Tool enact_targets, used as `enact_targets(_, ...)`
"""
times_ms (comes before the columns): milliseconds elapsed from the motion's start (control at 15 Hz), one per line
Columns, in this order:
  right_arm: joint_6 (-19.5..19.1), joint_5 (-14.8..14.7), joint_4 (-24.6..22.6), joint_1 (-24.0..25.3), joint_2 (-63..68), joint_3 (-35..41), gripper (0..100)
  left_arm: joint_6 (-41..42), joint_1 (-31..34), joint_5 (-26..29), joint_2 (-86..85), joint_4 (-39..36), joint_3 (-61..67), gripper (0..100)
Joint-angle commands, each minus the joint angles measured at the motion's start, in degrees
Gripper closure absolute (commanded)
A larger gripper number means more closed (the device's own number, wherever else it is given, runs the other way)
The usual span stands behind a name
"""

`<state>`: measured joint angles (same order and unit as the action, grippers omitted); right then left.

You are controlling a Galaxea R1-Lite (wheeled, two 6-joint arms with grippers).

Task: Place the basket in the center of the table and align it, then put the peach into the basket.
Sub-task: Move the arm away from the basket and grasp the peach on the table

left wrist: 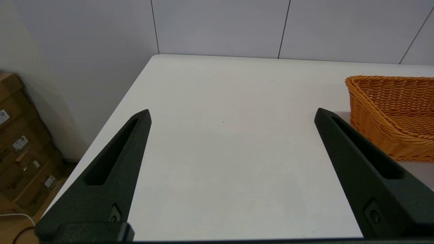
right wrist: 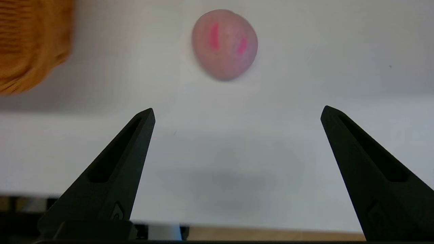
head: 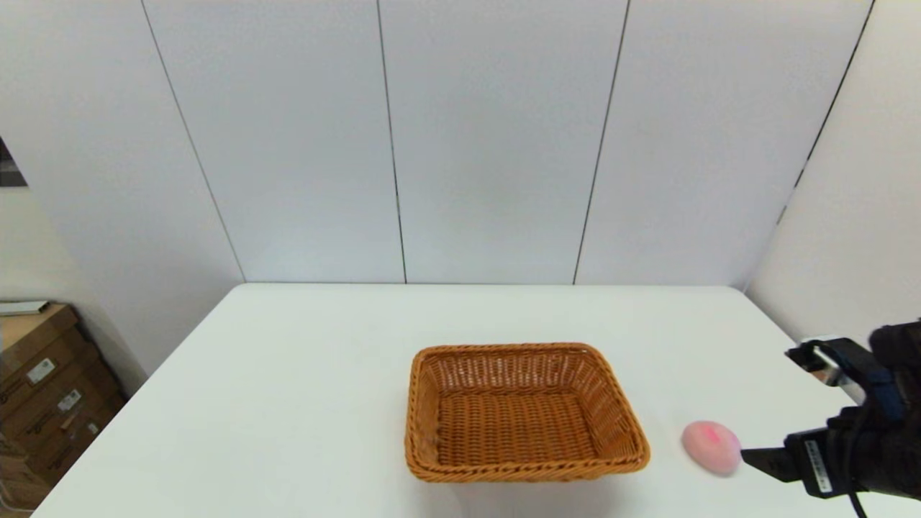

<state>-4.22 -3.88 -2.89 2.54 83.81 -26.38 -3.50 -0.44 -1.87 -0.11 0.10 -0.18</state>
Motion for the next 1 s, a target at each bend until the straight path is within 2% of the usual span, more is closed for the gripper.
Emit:
enact_targets(67,-0.44,-3.77,-16.89,0.1,22.1,-1.04,0,-0.37,0.0,0.02,0.02,-0.01,0.01,0)
enact_targets(667,0.79,-3.51,-17.15,0.28,25.0,-1.83,0,-0.54,0.0,-0.07,0.02,-0.1,0.09,0)
enact_targets(733,0.88,-3.42,-17.24,0.19,25.09,-1.74,100,-0.54,0.0,-0.07,0.02,-0.1,0.09,0)
enact_targets(1000,0.88,-3.42,-17.24,0.19,24.91,-1.74,100,-0.54,0.0,0.02,0.02,-0.1,0.09,0)
